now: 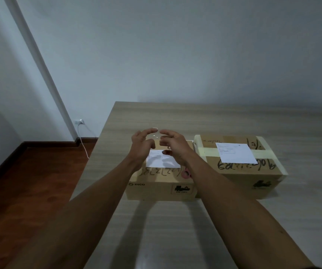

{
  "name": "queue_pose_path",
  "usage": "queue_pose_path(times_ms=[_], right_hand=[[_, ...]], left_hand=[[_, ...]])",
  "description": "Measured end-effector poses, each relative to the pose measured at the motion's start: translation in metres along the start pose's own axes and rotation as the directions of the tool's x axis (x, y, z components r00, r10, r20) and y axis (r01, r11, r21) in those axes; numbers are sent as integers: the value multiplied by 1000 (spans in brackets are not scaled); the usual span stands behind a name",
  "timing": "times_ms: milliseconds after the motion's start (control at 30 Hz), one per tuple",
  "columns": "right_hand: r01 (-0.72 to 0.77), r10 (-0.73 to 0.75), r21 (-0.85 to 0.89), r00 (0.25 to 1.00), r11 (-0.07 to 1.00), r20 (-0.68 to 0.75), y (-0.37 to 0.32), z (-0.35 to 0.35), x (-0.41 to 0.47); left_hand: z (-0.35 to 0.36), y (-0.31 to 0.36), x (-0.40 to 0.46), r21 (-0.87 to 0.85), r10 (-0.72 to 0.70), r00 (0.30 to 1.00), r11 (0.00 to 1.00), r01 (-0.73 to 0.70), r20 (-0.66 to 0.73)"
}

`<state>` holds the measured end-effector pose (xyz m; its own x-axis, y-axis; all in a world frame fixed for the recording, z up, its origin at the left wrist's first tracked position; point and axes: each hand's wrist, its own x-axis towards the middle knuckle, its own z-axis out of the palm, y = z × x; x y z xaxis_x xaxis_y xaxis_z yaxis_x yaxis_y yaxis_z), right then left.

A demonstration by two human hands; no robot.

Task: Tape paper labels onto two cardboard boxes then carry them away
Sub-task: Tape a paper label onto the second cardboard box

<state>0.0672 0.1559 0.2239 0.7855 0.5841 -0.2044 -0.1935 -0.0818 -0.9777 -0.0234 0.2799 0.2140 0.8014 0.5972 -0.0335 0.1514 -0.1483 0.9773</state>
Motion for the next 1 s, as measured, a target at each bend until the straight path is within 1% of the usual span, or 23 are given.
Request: queue_pose_path(times_ms=[67, 167, 267, 367, 500, 600, 667, 733, 767, 833, 867, 900, 933, 1000], right_hand=[[-6, 6, 34, 1000, 999, 20, -5, 2, 0], [-7, 7, 13, 1000, 1000, 30, -7, 4, 3], [-3, 3, -12, 1000, 1000, 14, -5, 5, 3], [9, -9, 1, 1000, 1000, -15, -4, 3, 3], [1, -1, -15, 1000, 1000, -12, -7, 0, 1], [-29, 29, -35, 1000, 999, -2, -13, -4, -1], [-51, 52, -69, 999, 996, 13, -18, -10, -1], [-60, 65, -124, 997, 990, 36, -24, -16, -1], [-58, 67, -161, 997, 985, 48, -27, -20, 0], [-46, 63, -240, 996, 970, 64, -30, -26, 2], [-38, 60, -285, 996, 958, 68, -31, -29, 3], [-31, 58, -332, 996, 943, 72, -32, -32, 3], [-23, 56, -375, 996, 927, 76, -32, -34, 4], [-9, 51, -435, 995, 900, 86, -32, -38, 3]], left_hand=[[2, 5, 0, -12, 14, 1000, 1000, -13, 15], [3, 9, 0, -29, 10, 1000, 1000, -10, 30], [4, 14, -5, -37, 1, 1000, 999, 0, 31], [4, 18, -9, -32, 3, 1000, 999, -2, 29], [2, 18, -15, 7, 62, 996, 998, -63, 57], [1, 9, -20, 147, 132, 990, 980, -138, 48], [0, -1, -23, 320, 214, 976, 923, -214, 35], [0, -9, -25, 566, 263, 964, 790, -234, 33], [0, -13, -26, 658, 279, 960, 716, -234, 39], [3, -19, -29, 773, 297, 953, 591, -231, 58], [4, -22, -30, 805, 285, 957, 555, -209, 52], [5, -24, -29, 817, 251, 968, 554, -159, 18], [5, -25, -27, 804, 198, 979, 589, -86, -40], [5, -21, -23, 710, 73, 988, 703, 44, -133]])
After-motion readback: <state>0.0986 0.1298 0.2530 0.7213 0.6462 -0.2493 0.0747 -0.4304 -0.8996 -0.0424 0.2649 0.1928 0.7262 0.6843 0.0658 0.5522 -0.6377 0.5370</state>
